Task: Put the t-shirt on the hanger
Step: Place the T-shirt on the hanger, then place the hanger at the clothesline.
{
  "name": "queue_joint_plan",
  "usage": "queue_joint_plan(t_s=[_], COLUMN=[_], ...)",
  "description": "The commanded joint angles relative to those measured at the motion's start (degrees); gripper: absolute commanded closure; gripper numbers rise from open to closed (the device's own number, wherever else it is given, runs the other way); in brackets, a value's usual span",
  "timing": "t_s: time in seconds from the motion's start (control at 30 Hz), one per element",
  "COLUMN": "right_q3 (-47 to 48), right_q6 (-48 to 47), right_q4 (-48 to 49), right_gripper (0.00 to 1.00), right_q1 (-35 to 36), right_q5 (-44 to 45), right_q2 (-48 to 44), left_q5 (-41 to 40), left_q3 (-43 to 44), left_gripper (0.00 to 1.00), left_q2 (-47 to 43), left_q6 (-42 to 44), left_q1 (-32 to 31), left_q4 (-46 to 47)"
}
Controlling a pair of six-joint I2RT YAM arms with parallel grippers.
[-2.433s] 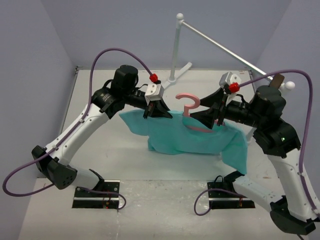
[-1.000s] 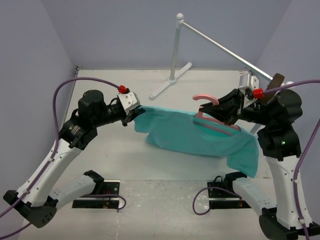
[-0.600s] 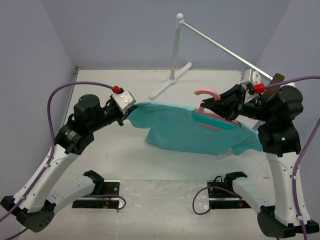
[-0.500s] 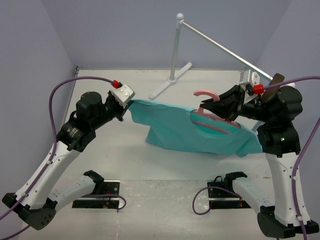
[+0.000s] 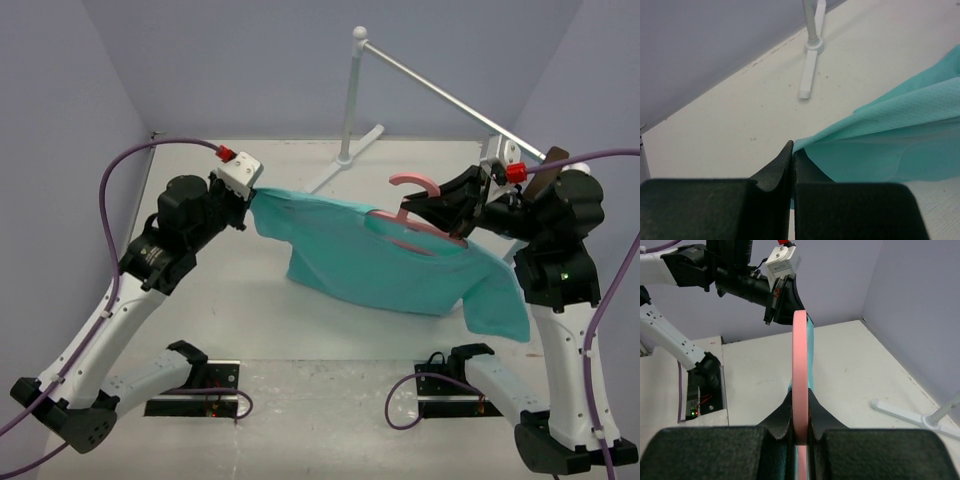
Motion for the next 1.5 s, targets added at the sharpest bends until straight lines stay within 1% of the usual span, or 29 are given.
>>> queue_joint_plan(t_s=[0.0,0.03,0.13,0.17,0.2,0.23,0.27,0.3,0.33,0.37,0.4,0.43,0.47,0.5,0.53,0.57,0.6,0.67,0.7,0.77,0.8,0.9,0.93,1.0,1.17,1.27,1.33,1.4,1.47], right_q3=[0.6,0.6,0.9,1.2,1.9,2.7,3.5,4.1,4.6,5.0,5.5,7.1,9.2,10.2,11.3,13.3,15.1,19.3,21.4,24.8,26.3,30.9,32.7,36.4,36.8,37.2,39.1,40.3,41.4], right_q6=[1.4,1.9,3.9,4.7,5.9,6.1,6.3,6.4,6.5,6.4,6.6,7.0,7.4,7.5,8.7,9.5,11.4,15.4,16.9,18.9,19.2,17.0,16.5,16.1,18.3,19.6,19.6,20.0,20.6], right_q4=[2.0,2.5,4.0,4.4,4.5,4.2,3.7,2.8,1.5,0.6,-0.4,-3.0,-6.4,-8.0,-9.5,-11.9,-13.9,-18.4,-20.6,-23.5,-24.5,-25.8,-26.2,-28.3,-28.7,-28.4,-28.7,-29.9,-29.8], right_gripper=[1.00,1.00,1.00,1.00,1.00,1.00,1.00,1.00,1.00,1.00,1.00,1.00,1.00,1.00,1.00,1.00,1.00,1.00,1.00,1.00,1.00,1.00,1.00,1.00,1.00,1.00,1.00,1.00,1.00], right_q1=[-0.1,-0.1,-0.1,-0.1,-0.1,0.0,0.1,0.3,0.5,0.8,1.1,2.2,3.8,5.4,10.1,14.0,16.4,19.9,20.9,22.1,22.1,22.0,21.9,21.8,21.5,20.4,19.8,19.3,18.4], right_q5=[2.7,2.3,1.1,0.6,0.5,0.6,0.7,1.7,3.2,5.1,7.0,12.3,19.3,23.5,37.5,43.7,51.8,68.4,75.2,84.0,86.7,96.4,98.8,102.6,104.6,103.4,107.1,110.0,111.3], right_q2=[-0.1,0.2,1.2,1.6,2.3,3.0,3.8,4.2,4.5,4.5,4.5,4.7,5.0,5.1,5.7,6.1,7.0,9.4,11.2,14.4,15.9,21.1,22.1,26.0,28.3,30.1,32.4,34.0,35.8], left_q5=[-8.2,-7.5,-1.3,1.1,4.3,4.8,4.8,3.9,2.4,1.0,-0.7,-2.5,-4.2,-4.0,-2.1,3.5,6.4,10.5,11.4,11.1,10.9,8.2,7.0,1.9,-6.8,-7.2,-6.7,-3.6,-0.3], left_q3=[3.2,3.3,3.6,3.8,4.0,4.6,5.2,5.9,6.6,7.1,7.4,7.7,8.0,7.8,7.5,7.2,7.2,7.2,6.9,5.4,3.0,-2.2,-4.5,-9.6,-19.9,-24.5,-28.5,-32.5,-33.7], left_gripper=[1.00,1.00,1.00,0.92,0.72,0.69,0.69,0.64,0.56,0.37,0.15,0.04,0.00,0.00,0.00,0.00,0.00,0.00,0.00,0.00,0.00,0.00,0.00,0.00,0.00,0.00,0.00,0.00,0.00], left_q2=[0.9,1.1,1.3,1.3,1.4,1.7,2.0,2.3,2.5,2.5,2.3,1.4,0.2,-0.6,-1.5,-3.0,-3.7,-5.0,-5.6,-7.9,-8.8,-13.5,-14.9,-17.6,-21.3,-23.3,-25.2,-26.0,-25.4], left_q6=[-3.2,-3.4,-4.1,-4.4,-5.0,-5.5,-6.0,-6.4,-6.7,-7.2,-7.9,-9.4,-11.4,-12.2,-13.1,-14.1,-15.0,-16.5,-17.2,-17.9,-17.8,-17.3,-17.6,-18.7,-20.0,-21.4,-22.9,-23.3,-21.8], left_q1=[3.3,3.6,3.8,3.9,3.9,3.9,3.9,3.9,3.9,3.9,3.9,3.9,3.9,3.9,3.9,3.9,3.9,3.9,3.9,3.9,3.9,3.9,3.9,3.9,3.9,3.9,3.9,3.9,4.0], left_q4=[2.0,2.1,3.3,3.8,4.5,4.5,4.4,4.2,4.0,4.0,4.1,4.6,5.3,6.1,7.9,9.8,10.4,11.1,10.9,9.8,9.4,7.5,7.0,6.3,5.8,8.0,10.9,13.9,13.8])
